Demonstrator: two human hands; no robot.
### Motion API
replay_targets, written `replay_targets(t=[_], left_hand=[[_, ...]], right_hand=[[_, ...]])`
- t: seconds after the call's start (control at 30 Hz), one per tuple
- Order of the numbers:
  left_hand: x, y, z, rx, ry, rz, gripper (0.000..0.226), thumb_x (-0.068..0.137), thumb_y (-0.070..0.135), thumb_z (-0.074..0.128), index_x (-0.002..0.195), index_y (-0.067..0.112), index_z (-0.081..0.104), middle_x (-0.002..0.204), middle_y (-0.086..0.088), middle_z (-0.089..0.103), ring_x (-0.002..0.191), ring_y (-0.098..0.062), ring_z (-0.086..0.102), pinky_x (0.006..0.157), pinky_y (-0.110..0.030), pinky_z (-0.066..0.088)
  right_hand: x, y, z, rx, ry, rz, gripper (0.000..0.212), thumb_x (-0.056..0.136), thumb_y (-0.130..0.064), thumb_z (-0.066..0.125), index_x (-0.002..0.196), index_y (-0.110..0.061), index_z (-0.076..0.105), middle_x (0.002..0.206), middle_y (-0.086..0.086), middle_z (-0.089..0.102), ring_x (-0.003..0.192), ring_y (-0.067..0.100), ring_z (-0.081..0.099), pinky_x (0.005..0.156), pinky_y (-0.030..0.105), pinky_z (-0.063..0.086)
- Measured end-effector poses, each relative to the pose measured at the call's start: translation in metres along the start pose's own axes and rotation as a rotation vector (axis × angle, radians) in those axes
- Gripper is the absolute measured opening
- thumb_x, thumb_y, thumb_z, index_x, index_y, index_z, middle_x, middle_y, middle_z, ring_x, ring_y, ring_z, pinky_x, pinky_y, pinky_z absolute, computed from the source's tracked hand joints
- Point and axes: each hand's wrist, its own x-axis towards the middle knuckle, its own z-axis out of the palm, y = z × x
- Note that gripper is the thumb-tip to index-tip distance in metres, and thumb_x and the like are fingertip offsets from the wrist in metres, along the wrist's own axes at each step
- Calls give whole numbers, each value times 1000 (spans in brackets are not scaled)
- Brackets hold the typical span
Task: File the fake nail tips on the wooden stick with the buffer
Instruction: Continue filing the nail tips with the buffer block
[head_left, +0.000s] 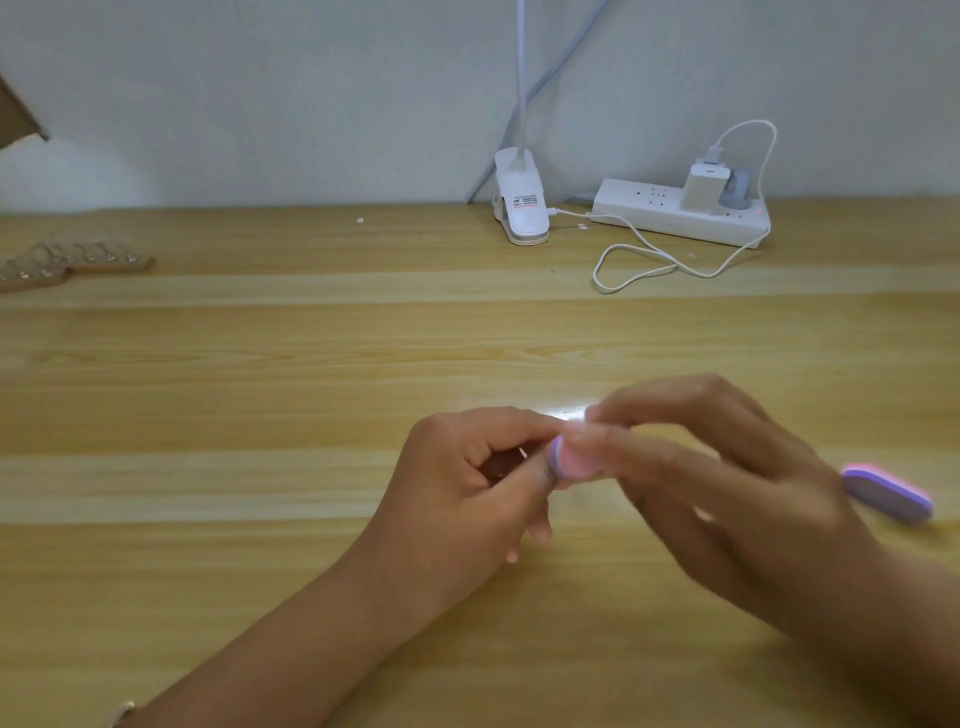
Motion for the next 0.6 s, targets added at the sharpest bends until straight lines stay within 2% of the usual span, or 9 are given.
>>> replay_targets(t=[0.07,0.17,0.23,0.37,0.5,0.6], left_hand=[[0,1,0,34,10,33,16,89,14,63,91,21,77,60,7,65,40,-3,56,40,-18,42],[0,0,-1,27,36,9,14,86,11,65,87,17,78,62,9,65,40,-3,55,40,-19,43],[0,0,-2,57,21,29,13,86,11,66,89,14,78,63,9,65,41,-3,55,42,-16,42],[-1,1,-1,106,-2,93,15,87,10,66,94,13,79,62,9,63,43,-2,56,45,-13,42],[2,-1,-6,-39,36,54,14,84,7,69,89,15,79,72,0,68,47,-9,60,39,-23,46],[3,-3,-5,-52,26,43,11,82,11,74,90,15,79,78,-2,70,52,-11,63,39,-25,48]], right_hand=[[-1,2,1,-23,-20,-33,29,90,9,63,116,-2,71,106,14,67,96,26,65,91,29,49],[3,14,-3,-58,39,64,27,90,7,63,114,-1,71,105,12,67,92,28,67,84,38,52],[2,12,-5,-37,52,62,27,90,6,64,114,-3,71,105,11,67,93,26,66,86,35,52],[-2,0,1,-41,-29,-66,30,88,9,63,114,-3,72,105,14,67,97,25,63,94,26,46],[4,12,-6,-49,54,61,26,90,6,63,113,-5,70,103,11,66,92,24,66,89,29,49],[2,-1,-4,78,64,40,32,92,4,62,118,-14,66,110,8,64,101,18,63,92,26,48]])
